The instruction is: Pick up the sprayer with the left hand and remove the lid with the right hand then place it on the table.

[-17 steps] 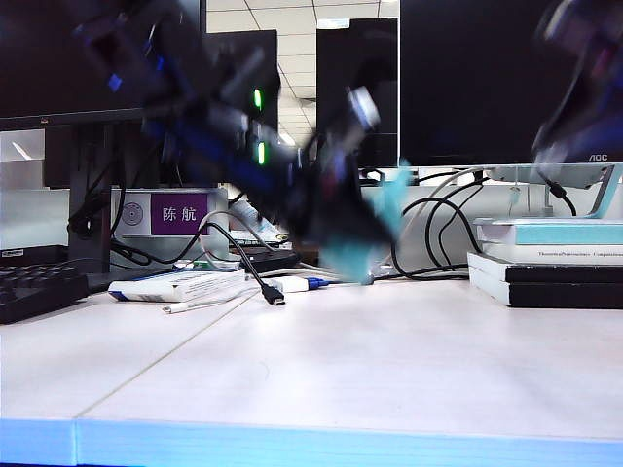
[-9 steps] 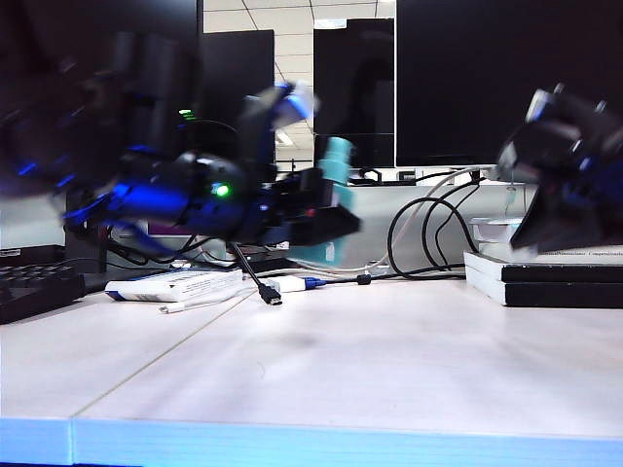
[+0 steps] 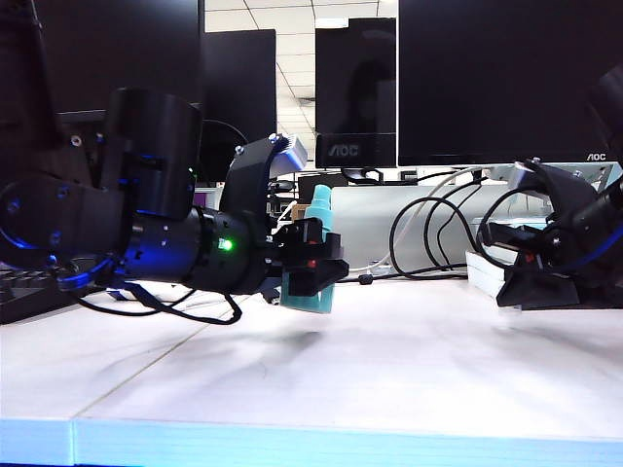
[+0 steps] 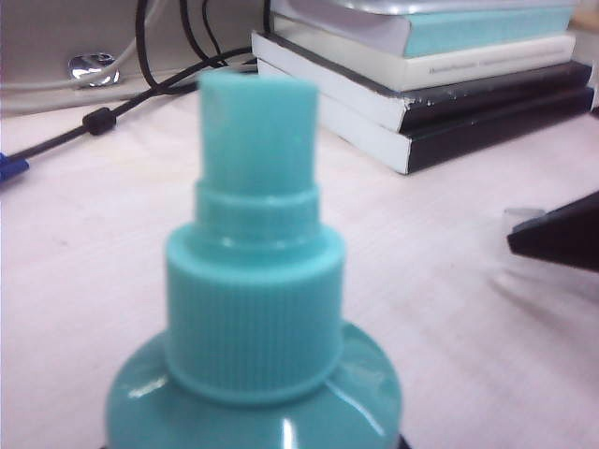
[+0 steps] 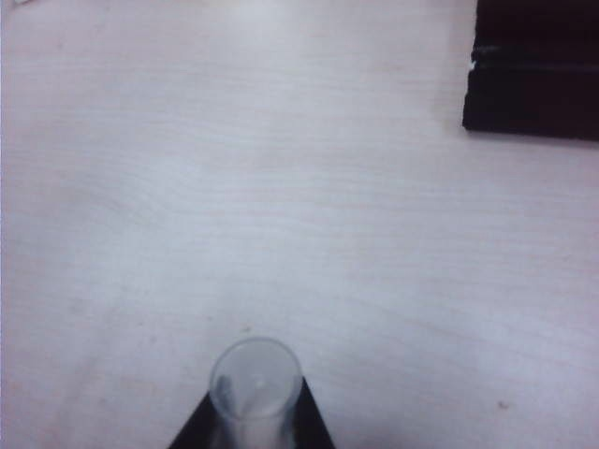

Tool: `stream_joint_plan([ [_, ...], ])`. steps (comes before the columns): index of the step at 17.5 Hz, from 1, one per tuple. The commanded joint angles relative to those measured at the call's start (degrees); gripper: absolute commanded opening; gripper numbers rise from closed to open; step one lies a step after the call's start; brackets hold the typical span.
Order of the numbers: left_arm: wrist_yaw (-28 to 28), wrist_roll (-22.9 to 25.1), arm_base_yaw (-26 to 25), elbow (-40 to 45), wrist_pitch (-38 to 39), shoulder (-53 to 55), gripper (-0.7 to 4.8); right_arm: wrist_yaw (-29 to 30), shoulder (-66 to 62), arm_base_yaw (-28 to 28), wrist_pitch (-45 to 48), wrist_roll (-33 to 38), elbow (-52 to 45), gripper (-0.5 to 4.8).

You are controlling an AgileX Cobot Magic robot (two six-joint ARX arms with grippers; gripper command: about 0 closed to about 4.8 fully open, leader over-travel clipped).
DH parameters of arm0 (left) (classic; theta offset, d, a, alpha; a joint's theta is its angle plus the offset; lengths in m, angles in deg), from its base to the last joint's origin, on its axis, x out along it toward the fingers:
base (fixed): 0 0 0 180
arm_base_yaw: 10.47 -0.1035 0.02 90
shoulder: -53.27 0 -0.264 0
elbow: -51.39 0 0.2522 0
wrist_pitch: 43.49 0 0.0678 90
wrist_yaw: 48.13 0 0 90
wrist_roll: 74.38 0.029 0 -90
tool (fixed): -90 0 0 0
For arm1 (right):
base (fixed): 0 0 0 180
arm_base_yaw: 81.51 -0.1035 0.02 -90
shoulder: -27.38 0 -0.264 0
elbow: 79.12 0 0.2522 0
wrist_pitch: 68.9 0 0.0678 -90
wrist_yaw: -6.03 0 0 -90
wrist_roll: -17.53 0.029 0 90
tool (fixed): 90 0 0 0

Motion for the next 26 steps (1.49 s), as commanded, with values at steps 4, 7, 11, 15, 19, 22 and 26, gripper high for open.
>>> stream_joint_plan([
  [4, 0.6, -7.5, 0.0, -0.8, 2.1, 0.4, -0.06, 0.4, 0.2, -0.1, 0.6, -0.2, 0.0, -0.06],
  [7, 1.2, -8.7, 0.0, -0.8, 4.7, 0.3, -0.06, 0.6, 0.2, -0.1, -2.6, -0.2, 0.0, -0.05],
  [11, 1.8, -8.7, -0.1, -0.9, 4.9, 0.3, 1.07, 1.9, 0.2, -0.1, -3.0, -0.2, 0.0, 1.02],
  [15, 1.8, -8.6, -0.1, -0.9, 2.8, 0.3, 3.60, 1.8, 0.2, -0.1, -2.6, -0.4, 0.0, 1.54],
  [19, 1.5, -8.6, -0.1, -0.9, -0.2, 0.3, 4.79, 1.9, 0.2, -0.1, 0.3, -0.3, 0.0, 2.26],
  [22, 0.3, -8.6, -0.1, -0.8, -2.6, -1.9, 4.79, 2.7, 1.1, -0.1, 2.7, 0.1, 0.2, 4.79],
  [26, 2.0, -6.0, -1.8, -0.8, 3.9, -12.7, 4.79, 3.1, 8.0, 0.0, 1.9, 0.1, 0.2, 4.79],
])
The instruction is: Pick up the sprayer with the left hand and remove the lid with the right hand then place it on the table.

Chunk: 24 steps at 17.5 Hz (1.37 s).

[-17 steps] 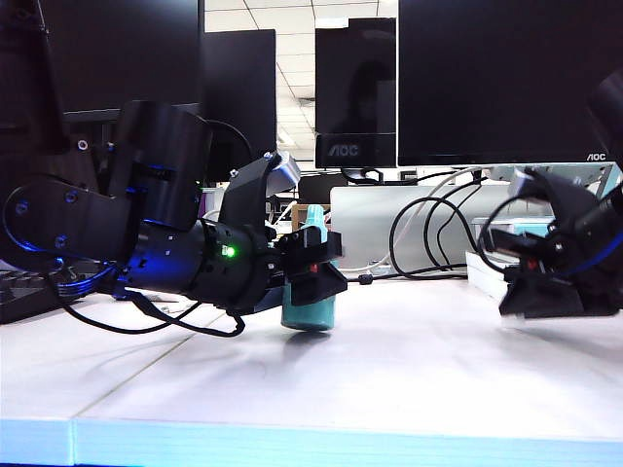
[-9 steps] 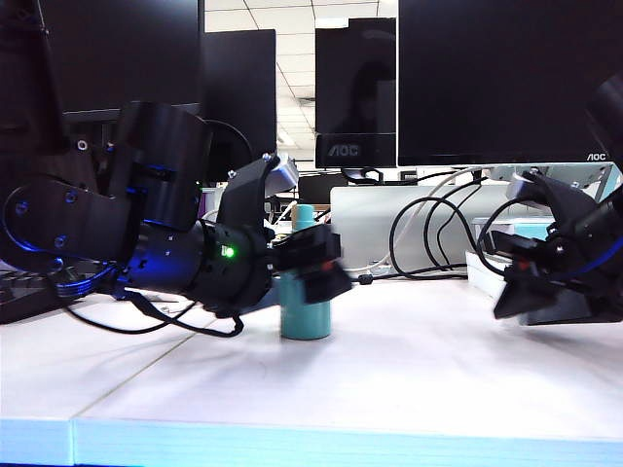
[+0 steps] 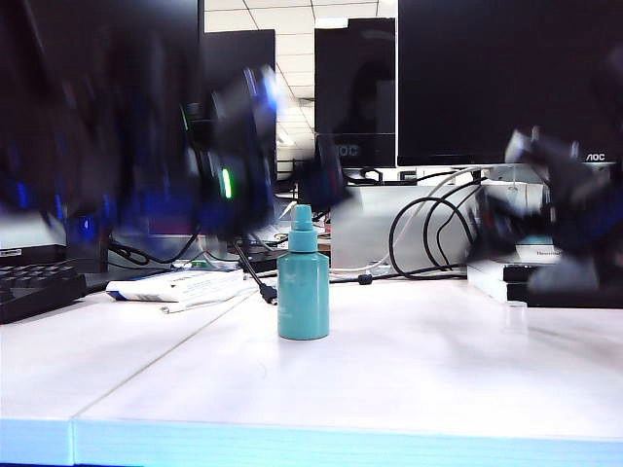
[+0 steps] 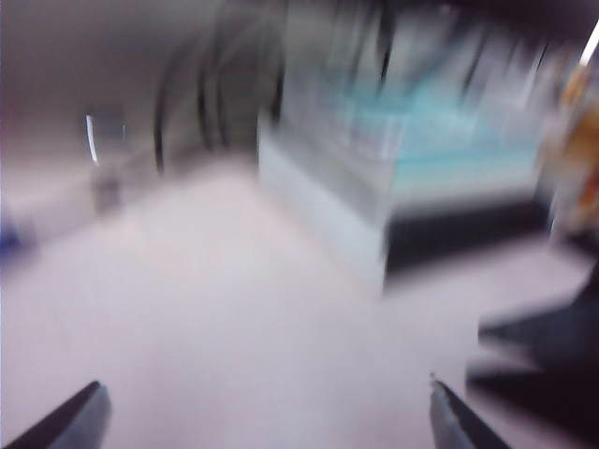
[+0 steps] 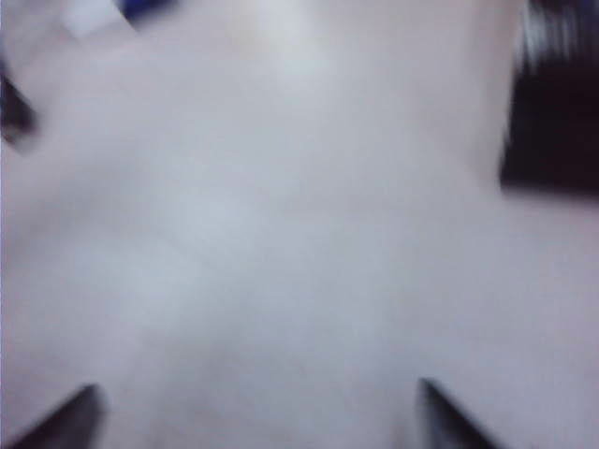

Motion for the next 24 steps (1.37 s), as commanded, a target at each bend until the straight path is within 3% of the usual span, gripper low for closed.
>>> stream_joint_plan([
  [1, 1.3, 3.7, -2.6, -0.2, 12.7, -13.0, 4.79, -0.2, 9.3, 0.0, 0.1, 0.0, 0.2, 4.79],
  [4, 1.8, 9.5, -5.4, -0.2, 26.0, -26.9, 4.79, -1.7, 20.7, 0.0, -1.7, 0.0, 0.2, 4.79],
  [6, 7.8, 17.2, -6.5, -0.2, 37.7, -38.7, 4.79, -1.7, 30.6, 0.0, -8.5, 0.0, 0.2, 4.79],
  [7, 13.7, 21.5, -6.4, -0.2, 43.3, -44.8, 4.79, -1.8, 35.8, 0.0, -13.2, 0.0, 0.2, 4.14],
  [8, 17.8, 25.4, -6.5, -0.1, 49.1, -51.7, 4.37, -1.7, 41.7, 0.0, -18.3, -0.3, 0.2, 0.94],
  [9, 19.7, 26.1, -6.5, -0.1, 52.5, -56.3, 3.36, -1.6, 45.9, -0.1, -21.3, -0.7, 0.2, 0.02],
  [11, 21.0, 26.1, -6.5, -0.1, 63.1, -69.3, 1.26, -1.6, 54.2, -0.1, -24.1, -0.7, 0.1, -0.06],
  [12, 22.2, 25.8, -6.5, 0.0, 70.1, -76.1, 0.76, -1.7, 57.5, -0.1, -24.8, -0.7, -0.1, -0.06],
  [15, 34.1, 21.3, -6.5, 3.5, 84.0, -91.6, 0.72, -3.3, 63.7, -0.1, -30.6, -0.7, -1.4, -0.06],
  [18, 35.9, 19.0, -6.4, 11.1, 87.1, -106.4, 0.47, -8.1, 72.8, -0.1, -34.4, -0.7, -6.3, -0.06],
  [20, 31.6, 18.3, -6.4, 14.3, 91.2, -108.6, 0.48, -12.0, 78.1, -0.1, -33.8, -0.3, -11.5, -0.06],
  [21, 28.8, 17.8, -6.4, 17.1, 87.7, -108.0, 0.48, -11.6, 80.1, -0.2, -32.7, 3.3, -15.8, -0.06],
  [22, 29.5, 16.1, -6.4, 18.3, 86.2, -107.8, 0.48, -11.6, 81.1, -0.1, -32.3, 4.3, -18.3, -0.06],
  [23, 31.3, 10.1, -6.4, 20.4, 85.2, -107.8, 0.48, -12.0, 81.3, -0.1, -30.2, 4.3, -21.9, -0.06],
  [24, 32.4, 8.5, -6.4, 23.1, 85.2, -107.7, 0.49, -12.0, 81.3, -0.1, -27.8, 4.3, -25.2, -0.06],
])
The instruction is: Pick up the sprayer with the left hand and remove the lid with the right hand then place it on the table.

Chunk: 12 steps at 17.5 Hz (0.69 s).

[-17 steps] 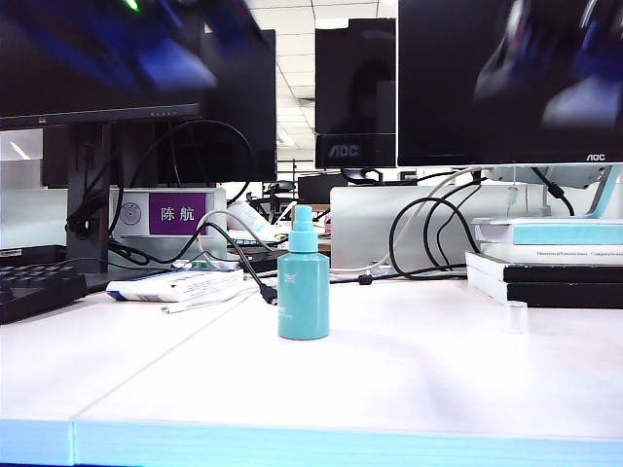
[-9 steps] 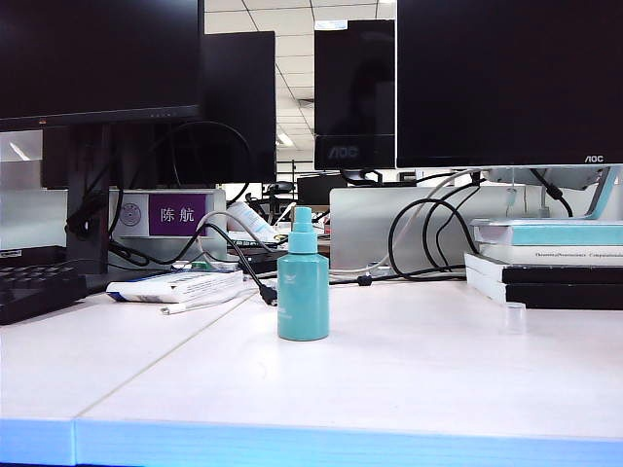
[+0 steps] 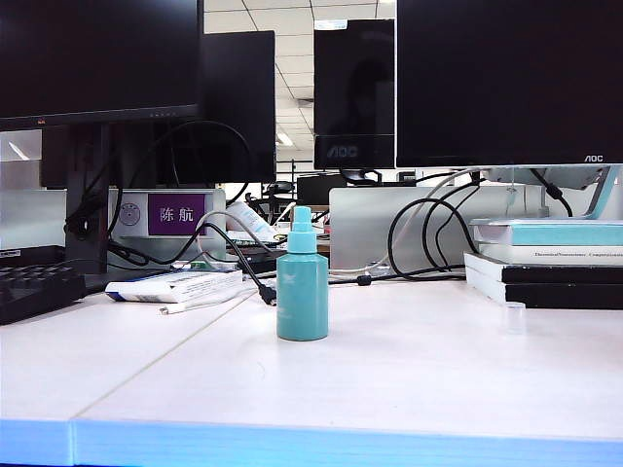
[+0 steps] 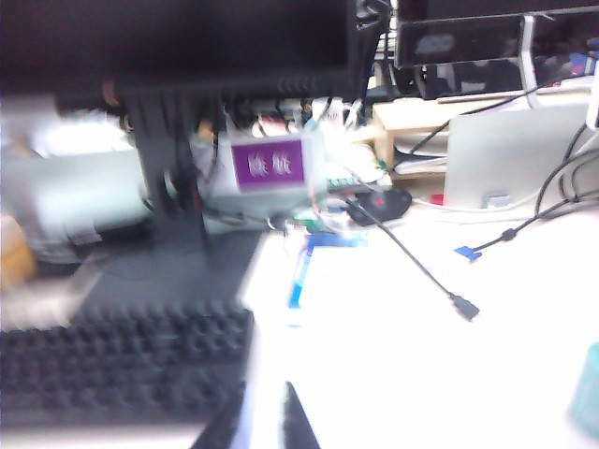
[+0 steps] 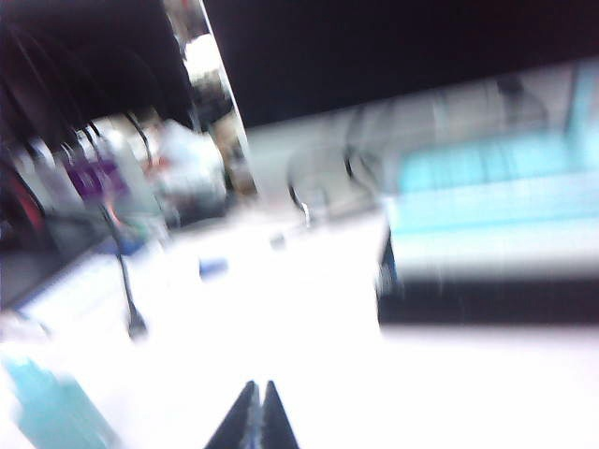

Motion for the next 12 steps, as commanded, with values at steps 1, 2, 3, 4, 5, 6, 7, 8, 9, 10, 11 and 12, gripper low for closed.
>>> stream_joint_plan([
  [1, 2.4, -6.7, 0.0, 5.7, -2.1, 0.0, 0.49, -0.3, 0.3, 0.0, 5.9, 0.8, -6.9, -0.06],
  [2, 2.1, -6.5, 0.0, 6.8, -2.1, 0.0, 0.49, -0.3, 0.3, 0.0, 5.8, 0.8, -7.6, -0.06],
  [3, 1.1, -6.6, 0.0, 10.1, -2.8, 0.0, 0.49, -1.9, 0.2, 0.0, 2.1, -0.1, -8.1, -0.05],
  [4, -1.4, -6.7, 0.0, 12.2, -3.7, 0.0, 0.49, -3.0, 0.2, 0.1, 0.2, -1.4, -8.1, -0.06],
  [5, -0.7, -6.7, 0.0, 13.0, -4.5, 0.0, 0.49, -3.1, 0.2, 0.1, -0.2, -1.4, -8.1, -0.06],
  [6, 1.2, -6.8, 0.0, 13.5, -5.1, 0.0, 0.49, -3.6, 0.2, 0.1, -0.8, -2.3, -8.1, -0.06],
  [7, 4.3, -8.3, 0.0, 13.7, -5.2, 0.0, 0.50, -4.0, 0.2, 0.1, -2.7, -3.0, -8.1, -0.06],
  [8, 5.1, -12.9, 0.0, 13.7, -4.6, 0.0, 0.55, -2.7, 0.2, 0.0, -5.9, -3.4, -8.1, -0.06],
  [9, 5.0, -14.3, 0.0, 13.7, -3.8, 0.0, 0.57, -0.2, 0.2, 0.0, -6.1, -3.3, -8.1, -0.05],
  [10, 5.1, -14.3, 0.0, 13.7, -3.4, 0.0, 0.57, 2.7, 0.2, 0.0, -5.4, -2.8, -8.1, -0.04],
  [11, 5.1, -14.3, 0.0, 13.7, -3.4, 0.0, 0.57, 4.2, 0.2, 0.0, -3.8, -2.2, -8.1, -0.01],
  [12, 5.1, -14.3, 0.0, 13.7, -3.4, 0.0, 0.57, 3.3, 0.2, 0.0, -3.5, -2.2, -8.1, -0.01],
])
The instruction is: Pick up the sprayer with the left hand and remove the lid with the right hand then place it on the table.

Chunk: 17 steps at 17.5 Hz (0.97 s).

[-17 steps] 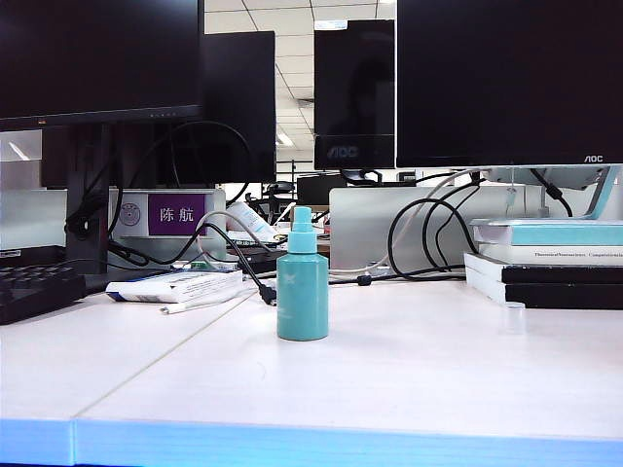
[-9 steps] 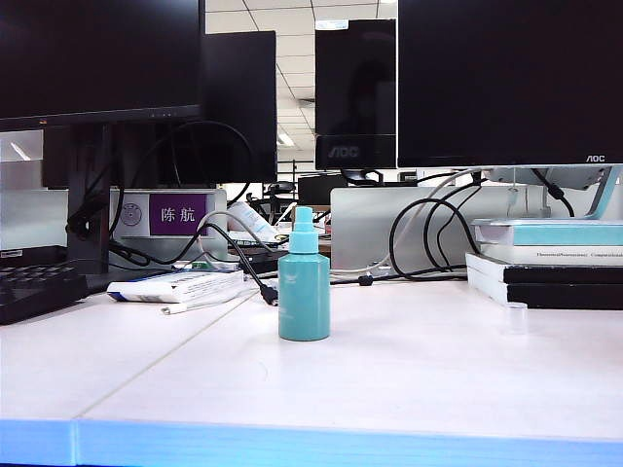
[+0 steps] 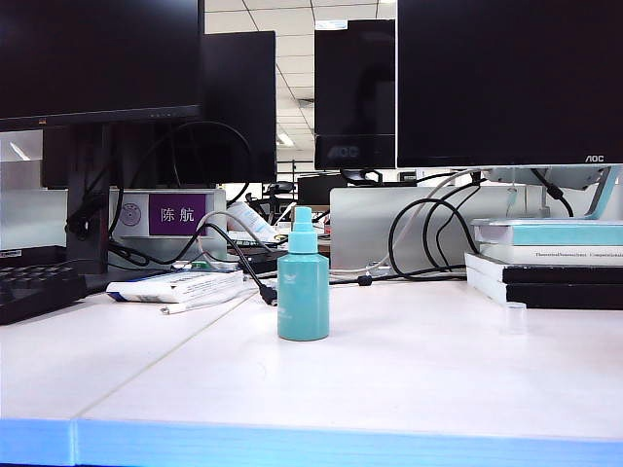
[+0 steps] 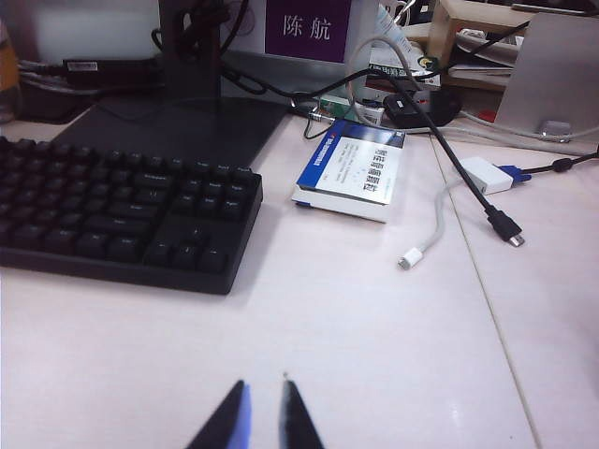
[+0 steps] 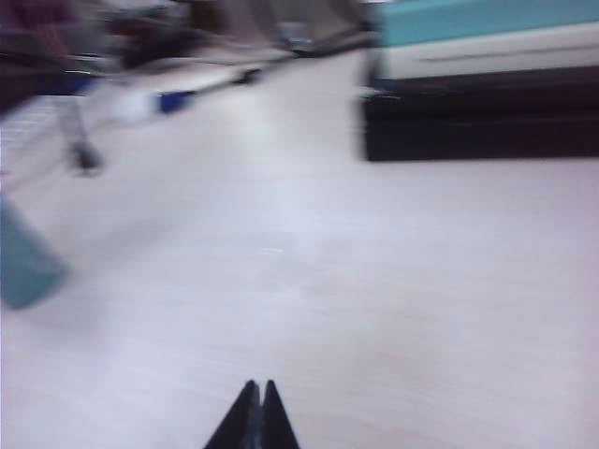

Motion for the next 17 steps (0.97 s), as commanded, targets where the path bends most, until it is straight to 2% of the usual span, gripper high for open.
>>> stream_joint_plan([
  [1, 0.1, -0.2, 0.0, -0.2, -0.2, 0.0, 0.57, -3.5, 0.1, 0.1, 2.3, 0.4, -0.3, -0.01],
  [8, 0.1, -0.2, -0.2, -0.1, -0.1, -0.4, 0.57, -5.4, 0.1, 0.1, 2.3, 1.1, -0.3, -0.01],
  [10, -0.9, -0.2, -2.8, -0.1, -0.2, -0.7, 0.57, -5.4, 0.1, 0.1, 2.3, 1.1, -0.3, -0.01],
  [12, -3.8, -0.2, -8.6, -0.1, -0.1, -0.7, 0.57, -5.4, 0.1, 0.1, 2.3, 1.1, -0.3, -0.01],
  [13, -5.4, -0.2, -16.5, -0.1, -0.1, -0.7, 0.57, -5.4, 0.1, 0.1, 2.3, 1.1, -0.3, -0.01],
  [17, -5.1, -0.2, -26.7, 0.0, -0.5, -0.7, 0.57, -5.4, 0.1, 0.1, 2.3, 1.1, -0.3, -0.01],
])
